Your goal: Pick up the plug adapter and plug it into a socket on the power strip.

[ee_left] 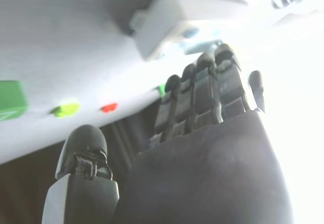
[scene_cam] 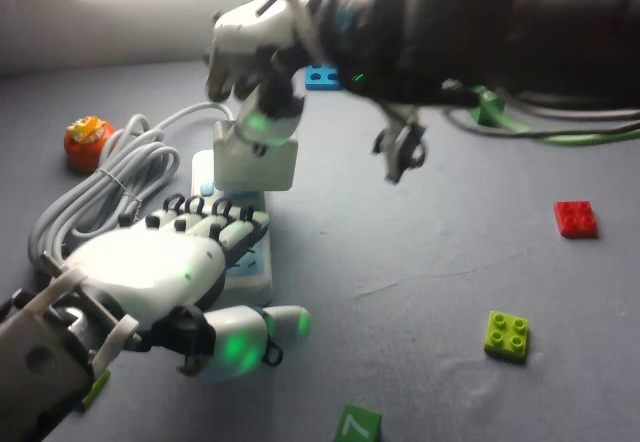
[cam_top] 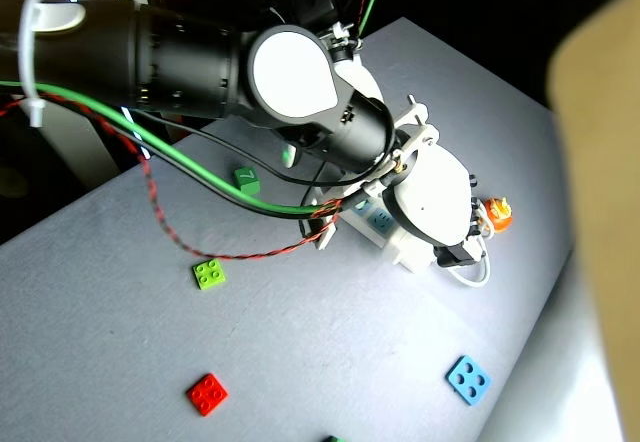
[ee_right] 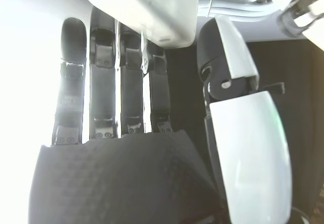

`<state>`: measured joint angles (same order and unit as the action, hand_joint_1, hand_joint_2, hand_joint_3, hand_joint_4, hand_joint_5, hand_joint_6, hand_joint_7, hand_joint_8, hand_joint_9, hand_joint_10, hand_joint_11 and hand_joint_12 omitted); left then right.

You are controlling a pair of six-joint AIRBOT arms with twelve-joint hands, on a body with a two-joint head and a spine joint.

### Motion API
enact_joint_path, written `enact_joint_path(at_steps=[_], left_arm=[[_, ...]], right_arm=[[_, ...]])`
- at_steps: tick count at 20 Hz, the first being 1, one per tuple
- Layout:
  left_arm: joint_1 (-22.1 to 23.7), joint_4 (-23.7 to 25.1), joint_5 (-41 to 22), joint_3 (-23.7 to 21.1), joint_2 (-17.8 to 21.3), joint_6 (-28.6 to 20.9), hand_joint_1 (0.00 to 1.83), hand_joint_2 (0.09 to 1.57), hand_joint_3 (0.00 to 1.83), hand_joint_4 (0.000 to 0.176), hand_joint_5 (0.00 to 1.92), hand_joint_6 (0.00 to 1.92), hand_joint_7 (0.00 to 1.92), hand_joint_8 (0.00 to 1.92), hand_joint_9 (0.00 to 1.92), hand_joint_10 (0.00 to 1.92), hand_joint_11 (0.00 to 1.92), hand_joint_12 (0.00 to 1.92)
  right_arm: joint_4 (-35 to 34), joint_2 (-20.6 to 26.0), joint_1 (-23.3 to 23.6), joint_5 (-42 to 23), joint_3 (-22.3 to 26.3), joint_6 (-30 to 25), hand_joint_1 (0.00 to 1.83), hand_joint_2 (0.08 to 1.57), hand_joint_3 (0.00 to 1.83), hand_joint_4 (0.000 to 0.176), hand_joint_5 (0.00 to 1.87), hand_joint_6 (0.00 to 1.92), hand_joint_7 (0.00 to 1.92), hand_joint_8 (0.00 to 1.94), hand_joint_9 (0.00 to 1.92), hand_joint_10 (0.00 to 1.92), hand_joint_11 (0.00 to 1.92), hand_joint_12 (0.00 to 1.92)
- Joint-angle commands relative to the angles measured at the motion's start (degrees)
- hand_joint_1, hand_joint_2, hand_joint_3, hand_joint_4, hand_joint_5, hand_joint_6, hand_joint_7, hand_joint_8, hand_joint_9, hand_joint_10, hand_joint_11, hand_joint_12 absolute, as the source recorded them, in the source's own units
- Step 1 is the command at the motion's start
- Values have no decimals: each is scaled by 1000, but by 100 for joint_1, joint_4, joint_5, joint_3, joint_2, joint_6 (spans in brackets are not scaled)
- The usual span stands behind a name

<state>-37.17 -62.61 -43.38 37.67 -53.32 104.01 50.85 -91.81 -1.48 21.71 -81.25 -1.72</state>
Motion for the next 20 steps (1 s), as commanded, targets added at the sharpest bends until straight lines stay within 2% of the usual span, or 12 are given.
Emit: enact_joint_path(at_steps=[1,5,7,9,11,12,13,14,15,17,18,20], left_arm=[[104,283,-202,-34,104,2,0,1243,0,0,45,1,50,0,49,1,1,104],[262,283,28,-71,315,-30,0,1231,0,0,33,3,69,1,65,3,0,153],[387,283,236,-71,460,-30,0,1214,0,0,67,3,127,3,123,8,0,340],[508,283,454,-64,585,-34,14,1225,1,0,283,26,376,25,339,46,0,664],[647,283,654,-52,714,-38,81,1220,0,0,430,47,521,50,442,70,0,816],[730,283,743,-51,786,-39,185,1212,3,0,442,95,516,124,414,296,0,965],[780,283,804,-51,823,-39,185,1212,3,0,442,95,516,124,414,296,0,965],[860,283,868,-53,876,-51,248,1180,0,0,250,739,295,822,248,866,0,1096],[937,283,871,-62,925,-54,342,1169,0,0,131,1219,153,1387,118,1449,0,1561],[1130,284,860,-69,1026,-60,356,1180,3,0,64,1599,103,1769,90,1865,4,1891],[1310,284,815,-54,1062,15,428,1176,0,0,75,1716,58,1887,90,1910,83,1915],[1599,284,811,-3,1085,252,458,1177,0,0,65,1898,38,1920,77,1921,124,1921]], right_arm=[[187,176,144,-447,146,-2,842,1109,0,0,535,0,625,0,627,0,114,1222],[210,995,240,-751,844,24,796,1097,0,0,441,0,527,0,521,0,20,1197],[231,1441,224,-757,1193,23,811,1062,0,0,402,0,487,0,484,0,0,1155],[237,1791,168,-850,1468,62,839,1023,0,0,442,19,500,12,487,12,0,1099],[219,2065,125,-1110,1665,150,878,998,0,0,487,33,553,33,541,37,0,1139],[210,2153,98,-1177,1713,182,869,963,21,0,537,34,559,111,533,192,0,1217],[206,2182,84,-1181,1720,191,869,963,21,0,537,34,559,111,533,192,0,1217],[201,2215,50,-1221,1717,197,872,967,0,0,557,49,499,321,404,597,0,1300],[197,2237,1,-1301,1718,224,844,964,0,0,546,89,333,770,304,949,0,1392],[191,2296,-105,-1388,1756,264,803,971,0,0,257,830,123,1366,157,1424,13,1601],[187,2389,-165,-1399,1835,181,775,992,2,0,180,1124,113,1549,132,1606,39,1756],[183,2538,-264,-1432,1962,98,718,1009,2,0,92,1493,107,1750,135,1814,96,1906]])
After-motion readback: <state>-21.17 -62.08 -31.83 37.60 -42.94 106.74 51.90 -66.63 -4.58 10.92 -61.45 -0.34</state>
